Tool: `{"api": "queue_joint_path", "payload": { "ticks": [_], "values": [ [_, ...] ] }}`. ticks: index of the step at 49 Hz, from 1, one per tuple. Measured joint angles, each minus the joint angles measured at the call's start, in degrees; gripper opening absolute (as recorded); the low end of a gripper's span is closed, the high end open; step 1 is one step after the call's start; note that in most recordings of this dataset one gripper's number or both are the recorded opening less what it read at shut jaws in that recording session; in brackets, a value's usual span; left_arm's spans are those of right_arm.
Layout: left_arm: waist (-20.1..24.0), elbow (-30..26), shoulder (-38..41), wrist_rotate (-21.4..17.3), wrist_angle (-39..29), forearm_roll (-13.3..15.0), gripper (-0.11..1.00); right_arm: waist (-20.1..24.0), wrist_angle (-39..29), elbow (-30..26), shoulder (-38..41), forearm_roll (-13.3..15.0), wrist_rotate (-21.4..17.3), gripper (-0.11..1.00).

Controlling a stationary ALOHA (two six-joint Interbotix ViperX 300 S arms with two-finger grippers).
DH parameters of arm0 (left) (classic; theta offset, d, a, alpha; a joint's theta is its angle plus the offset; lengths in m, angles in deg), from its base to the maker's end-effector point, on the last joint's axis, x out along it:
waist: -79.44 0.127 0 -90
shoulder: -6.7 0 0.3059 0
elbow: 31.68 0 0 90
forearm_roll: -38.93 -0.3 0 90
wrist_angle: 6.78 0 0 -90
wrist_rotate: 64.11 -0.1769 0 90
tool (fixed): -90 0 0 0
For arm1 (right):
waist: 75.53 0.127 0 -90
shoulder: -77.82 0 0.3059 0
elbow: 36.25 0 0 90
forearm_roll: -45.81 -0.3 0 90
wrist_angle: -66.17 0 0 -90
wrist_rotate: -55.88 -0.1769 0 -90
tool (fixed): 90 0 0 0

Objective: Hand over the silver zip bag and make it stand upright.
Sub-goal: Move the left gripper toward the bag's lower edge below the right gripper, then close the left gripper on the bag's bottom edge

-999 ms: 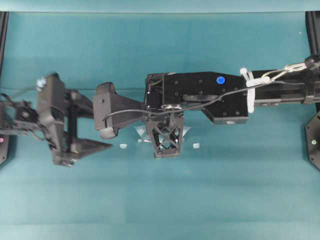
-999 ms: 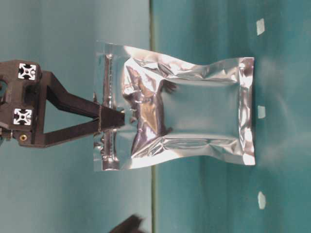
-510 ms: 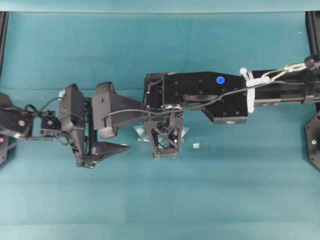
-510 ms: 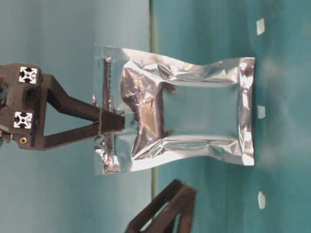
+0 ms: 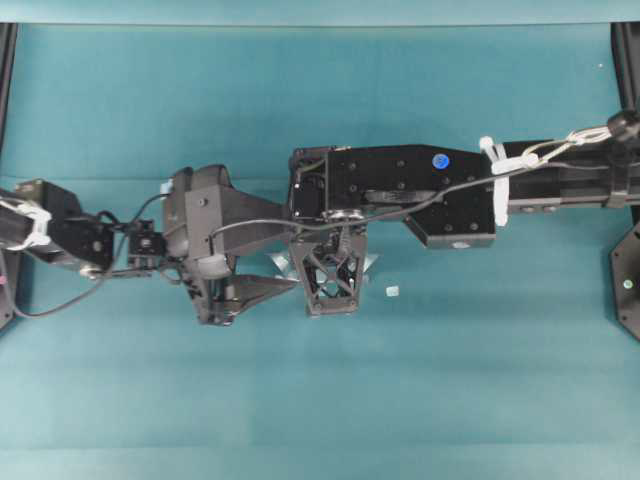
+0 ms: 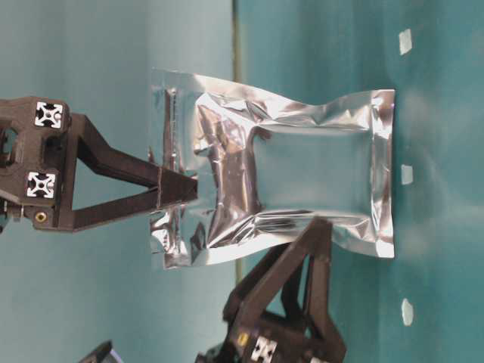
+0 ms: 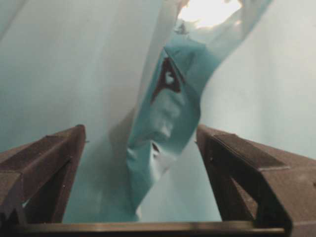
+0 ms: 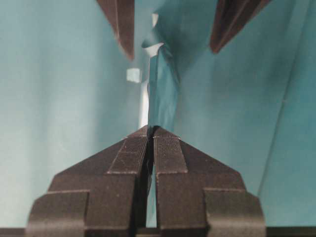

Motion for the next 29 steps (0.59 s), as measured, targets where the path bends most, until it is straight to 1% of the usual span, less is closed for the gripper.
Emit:
{"api": "queue_joint_path", "payload": {
  "ticks": [9, 16, 29],
  "values": [
    [0.0, -3.69, 3.08, -0.09, -0.09, 0.0, 0.96, 0.0, 0.0, 0.09, 0.0, 0.0, 0.0, 0.07],
    [0.0, -6.42, 3.96, -0.18, -1.32, 0.0, 0.96, -0.09, 0.0, 0.09, 0.09, 0.0, 0.0, 0.07],
    [0.0, -8.61, 6.77, 0.0, -2.37, 0.0, 0.96, -0.09, 0.44, 0.09, 0.0, 0.0, -0.09, 0.07]
  ]
}}
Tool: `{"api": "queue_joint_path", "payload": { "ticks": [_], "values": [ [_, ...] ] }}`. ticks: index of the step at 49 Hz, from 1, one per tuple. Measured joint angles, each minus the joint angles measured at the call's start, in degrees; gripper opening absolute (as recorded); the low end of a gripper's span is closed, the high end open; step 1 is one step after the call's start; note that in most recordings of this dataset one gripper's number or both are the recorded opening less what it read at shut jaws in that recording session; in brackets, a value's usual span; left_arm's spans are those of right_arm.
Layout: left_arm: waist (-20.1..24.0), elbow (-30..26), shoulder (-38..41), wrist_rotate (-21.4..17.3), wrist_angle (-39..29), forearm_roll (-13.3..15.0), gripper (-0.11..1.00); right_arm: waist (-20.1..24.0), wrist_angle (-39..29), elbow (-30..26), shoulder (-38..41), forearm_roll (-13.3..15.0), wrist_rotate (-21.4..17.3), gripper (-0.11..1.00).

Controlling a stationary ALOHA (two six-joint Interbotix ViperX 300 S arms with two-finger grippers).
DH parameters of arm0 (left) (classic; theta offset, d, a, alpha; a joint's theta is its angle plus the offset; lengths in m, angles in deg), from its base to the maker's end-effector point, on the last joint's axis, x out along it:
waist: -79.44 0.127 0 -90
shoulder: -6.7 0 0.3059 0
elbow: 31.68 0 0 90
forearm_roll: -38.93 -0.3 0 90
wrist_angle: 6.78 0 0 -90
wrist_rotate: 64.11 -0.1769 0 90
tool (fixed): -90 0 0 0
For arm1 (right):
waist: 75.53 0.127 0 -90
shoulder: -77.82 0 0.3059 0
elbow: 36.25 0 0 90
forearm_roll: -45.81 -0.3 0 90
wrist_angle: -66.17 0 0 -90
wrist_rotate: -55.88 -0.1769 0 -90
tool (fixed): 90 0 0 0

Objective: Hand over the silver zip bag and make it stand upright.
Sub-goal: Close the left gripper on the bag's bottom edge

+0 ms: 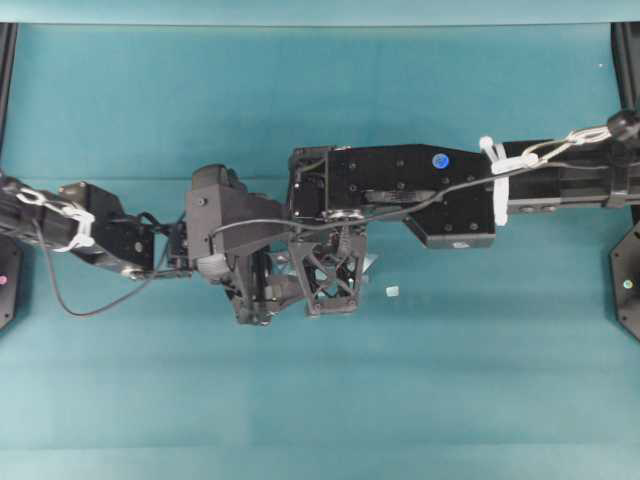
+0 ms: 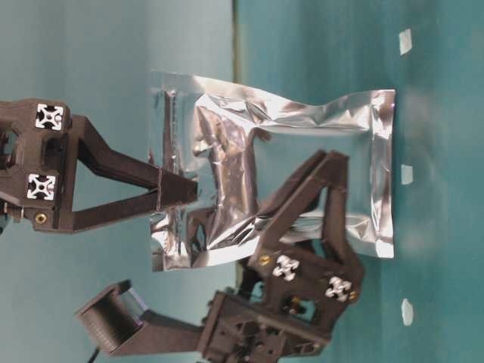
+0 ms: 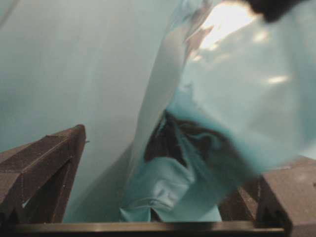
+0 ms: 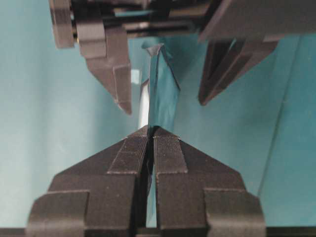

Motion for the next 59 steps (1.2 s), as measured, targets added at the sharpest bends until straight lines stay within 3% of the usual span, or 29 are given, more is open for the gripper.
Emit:
{"api": "queue_joint_path", "payload": {
  "ticks": [7, 12, 25, 49, 59],
  "values": [
    [0.0, -0.44, 0.44, 0.0, -0.09, 0.09, 0.94, 0.0, 0.0, 0.0, 0.0, 0.0, 0.0, 0.07],
    [0.09, -0.44, 0.44, 0.0, -0.09, 0.0, 0.85, 0.0, 0.0, 0.0, 0.0, 0.0, 0.09, 0.07],
    [-0.7, -0.44, 0.44, -1.58, -0.09, 0.0, 0.24, -0.18, 0.0, 0.0, 0.09, 0.09, 0.0, 0.07],
    [-0.88, -0.35, 0.35, -3.78, -4.22, 0.0, 0.23, -0.26, 0.09, 0.09, 0.09, 0.0, -0.26, 0.09],
    [-0.88, -0.35, 0.35, -3.87, -4.39, 0.0, 0.23, -0.26, 0.18, 0.09, 0.09, -0.09, -2.81, 0.22]
  ]
}}
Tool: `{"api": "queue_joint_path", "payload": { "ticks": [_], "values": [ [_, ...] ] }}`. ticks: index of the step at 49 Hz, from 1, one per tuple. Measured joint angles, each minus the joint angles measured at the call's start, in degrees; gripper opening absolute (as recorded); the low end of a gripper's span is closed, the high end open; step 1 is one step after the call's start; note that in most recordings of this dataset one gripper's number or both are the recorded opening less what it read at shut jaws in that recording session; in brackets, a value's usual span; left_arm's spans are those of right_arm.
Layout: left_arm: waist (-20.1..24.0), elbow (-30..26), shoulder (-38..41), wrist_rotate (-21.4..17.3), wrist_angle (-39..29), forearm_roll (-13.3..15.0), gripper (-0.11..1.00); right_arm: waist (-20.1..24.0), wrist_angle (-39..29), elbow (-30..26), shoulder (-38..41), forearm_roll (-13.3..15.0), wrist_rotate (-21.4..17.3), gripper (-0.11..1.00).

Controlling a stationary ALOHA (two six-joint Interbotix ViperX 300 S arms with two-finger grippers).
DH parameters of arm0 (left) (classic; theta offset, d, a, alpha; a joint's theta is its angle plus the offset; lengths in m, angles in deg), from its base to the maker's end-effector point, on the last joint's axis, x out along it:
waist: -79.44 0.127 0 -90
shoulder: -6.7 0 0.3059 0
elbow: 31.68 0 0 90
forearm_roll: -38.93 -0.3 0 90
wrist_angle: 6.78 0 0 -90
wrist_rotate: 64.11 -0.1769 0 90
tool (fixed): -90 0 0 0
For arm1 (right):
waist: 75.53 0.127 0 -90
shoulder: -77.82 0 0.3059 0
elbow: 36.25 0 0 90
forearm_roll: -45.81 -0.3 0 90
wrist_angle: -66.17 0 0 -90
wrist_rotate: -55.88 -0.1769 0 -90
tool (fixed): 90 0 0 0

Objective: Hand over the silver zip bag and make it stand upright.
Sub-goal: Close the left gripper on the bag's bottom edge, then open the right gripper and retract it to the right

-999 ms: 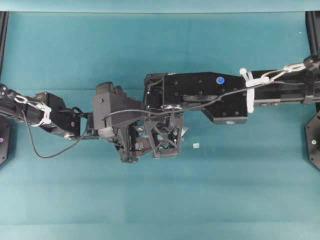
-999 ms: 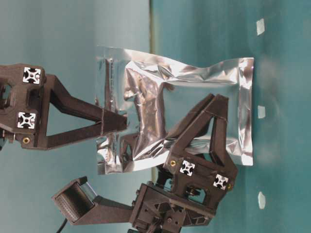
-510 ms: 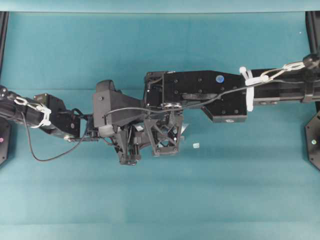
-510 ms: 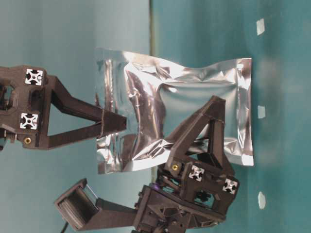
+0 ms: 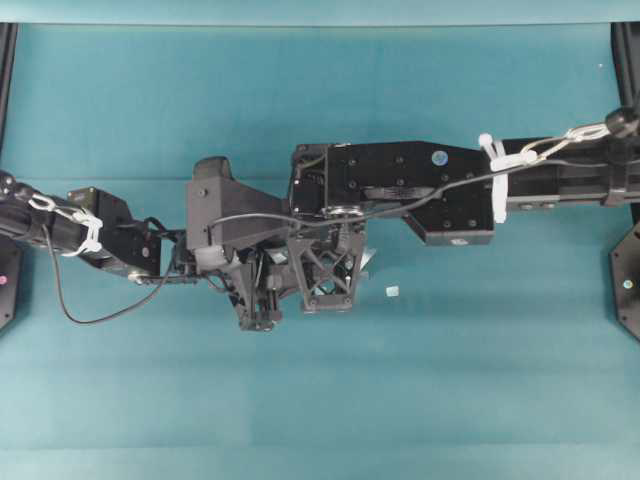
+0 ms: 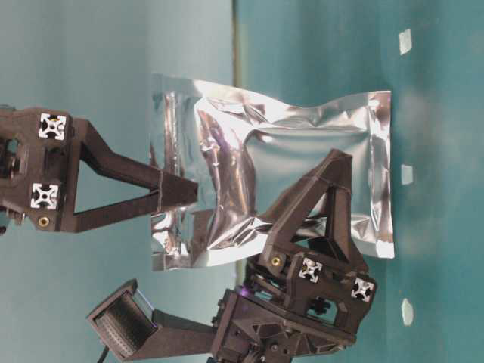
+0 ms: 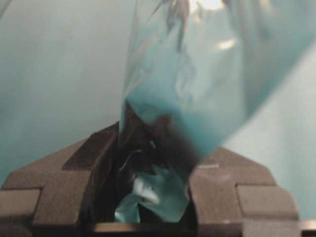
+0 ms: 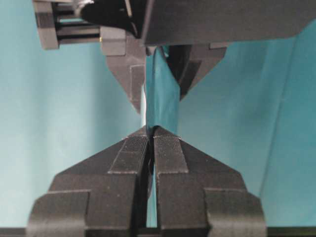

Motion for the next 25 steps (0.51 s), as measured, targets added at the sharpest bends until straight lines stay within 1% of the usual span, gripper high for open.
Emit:
{"api": "queue_joint_path", "payload": {
  "ticks": [1, 5, 6, 7, 11, 14, 16, 17, 25],
  "values": [
    [0.0, 0.0, 0.0, 0.0, -0.09, 0.0, 0.23, 0.0, 0.0, 0.0, 0.0, 0.0, -0.26, 0.25],
    [0.0, -0.09, 0.0, 0.0, -0.53, 0.0, 0.23, 0.09, -0.09, 0.0, 0.0, -0.18, -1.05, 0.44],
    [0.0, -0.09, -0.09, 0.0, -0.62, 0.0, 0.23, 0.09, 0.0, 0.0, -0.09, -0.26, -1.14, 0.5],
    [0.0, -0.09, 0.0, 0.0, -0.62, 0.0, 0.23, 0.09, -0.09, -0.09, 0.0, -0.35, -1.32, 0.58],
    [-0.09, -0.09, -0.09, 0.0, -0.79, 0.0, 0.23, 0.18, 0.0, 0.0, -0.09, -0.7, -1.67, 0.81],
    [-0.18, -0.09, -0.09, 0.0, -0.88, 0.0, 0.23, 0.18, 0.09, 0.0, -0.26, -0.79, -2.02, 0.94],
    [-0.18, -0.09, -0.09, -0.18, -1.05, 0.09, 0.23, 0.09, 0.26, 0.09, -0.53, -0.7, -2.11, 0.98],
    [-0.18, -0.09, -0.09, -0.18, -1.05, 0.09, 0.23, 0.18, 0.44, 0.09, -0.88, -0.7, -2.11, 0.98],
    [-0.18, -0.09, -0.18, -0.18, -1.23, 0.0, 0.23, 0.0, 0.62, 0.79, -4.13, -0.62, -2.9, 0.97]
  ]
}}
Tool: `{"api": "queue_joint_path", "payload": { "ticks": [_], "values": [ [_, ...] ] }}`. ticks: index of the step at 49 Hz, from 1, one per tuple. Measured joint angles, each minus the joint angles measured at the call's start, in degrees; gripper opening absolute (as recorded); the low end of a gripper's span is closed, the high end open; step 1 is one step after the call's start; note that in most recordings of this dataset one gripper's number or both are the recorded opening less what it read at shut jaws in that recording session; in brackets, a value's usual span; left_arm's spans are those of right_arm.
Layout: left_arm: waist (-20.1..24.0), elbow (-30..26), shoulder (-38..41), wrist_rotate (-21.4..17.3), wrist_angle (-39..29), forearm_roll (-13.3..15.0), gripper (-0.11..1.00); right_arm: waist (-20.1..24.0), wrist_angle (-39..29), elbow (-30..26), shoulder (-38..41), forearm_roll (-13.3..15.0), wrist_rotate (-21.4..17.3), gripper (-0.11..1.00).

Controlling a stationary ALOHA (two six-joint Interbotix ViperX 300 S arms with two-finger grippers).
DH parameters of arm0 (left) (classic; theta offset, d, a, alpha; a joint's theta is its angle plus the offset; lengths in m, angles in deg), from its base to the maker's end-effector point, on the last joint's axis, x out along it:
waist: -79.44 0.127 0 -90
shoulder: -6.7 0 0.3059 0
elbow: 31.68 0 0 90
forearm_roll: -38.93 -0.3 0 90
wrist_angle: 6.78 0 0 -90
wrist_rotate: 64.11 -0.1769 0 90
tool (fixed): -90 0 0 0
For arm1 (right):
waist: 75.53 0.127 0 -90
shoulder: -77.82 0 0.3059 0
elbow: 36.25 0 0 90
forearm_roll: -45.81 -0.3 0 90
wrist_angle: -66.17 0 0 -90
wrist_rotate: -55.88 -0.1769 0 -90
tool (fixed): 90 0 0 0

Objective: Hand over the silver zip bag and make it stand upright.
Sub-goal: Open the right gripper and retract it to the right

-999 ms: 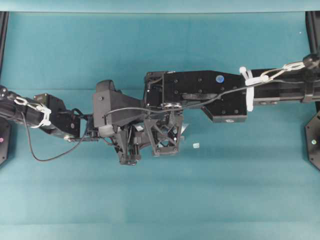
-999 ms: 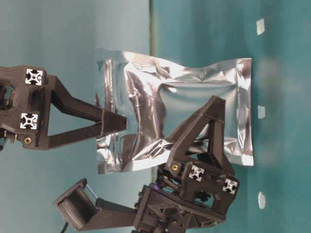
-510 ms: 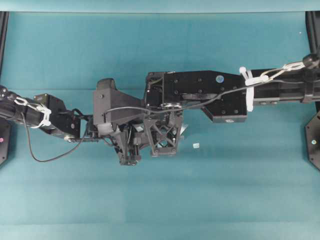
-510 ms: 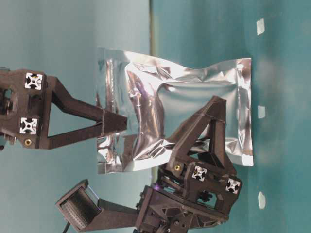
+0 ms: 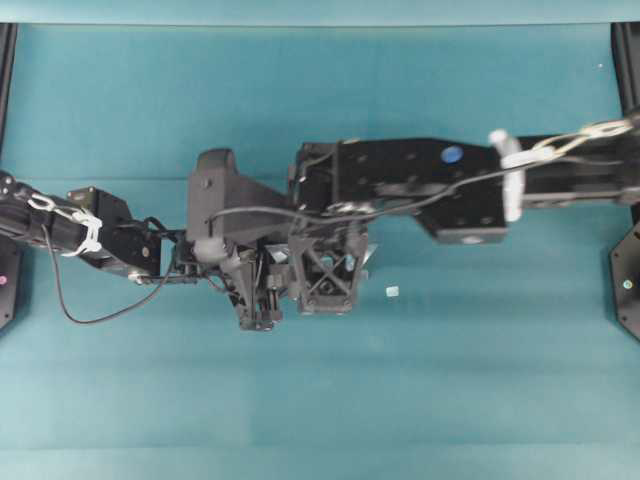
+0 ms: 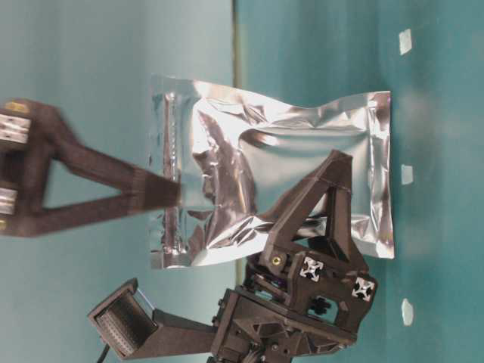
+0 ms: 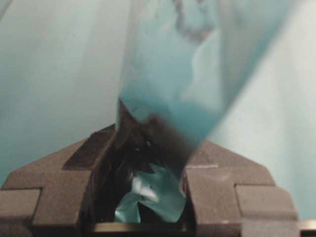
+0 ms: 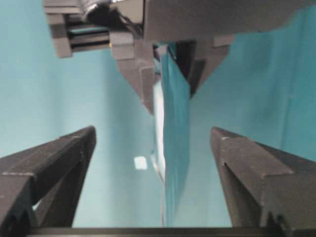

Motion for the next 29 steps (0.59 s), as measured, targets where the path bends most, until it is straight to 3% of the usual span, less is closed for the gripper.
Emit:
{"api": "queue_joint_path", "payload": {
  "ticks": [12, 29],
  "values": [
    [0.0, 0.0, -0.09, -0.44, -0.26, 0.09, 0.23, -1.85, 2.2, 6.42, -7.47, 0.35, -3.34, 0.97],
    [0.0, -0.09, -0.44, -0.7, -1.58, 0.0, 0.23, -1.23, 16.96, 23.03, -21.36, 0.44, -5.27, 0.97]
  ]
}}
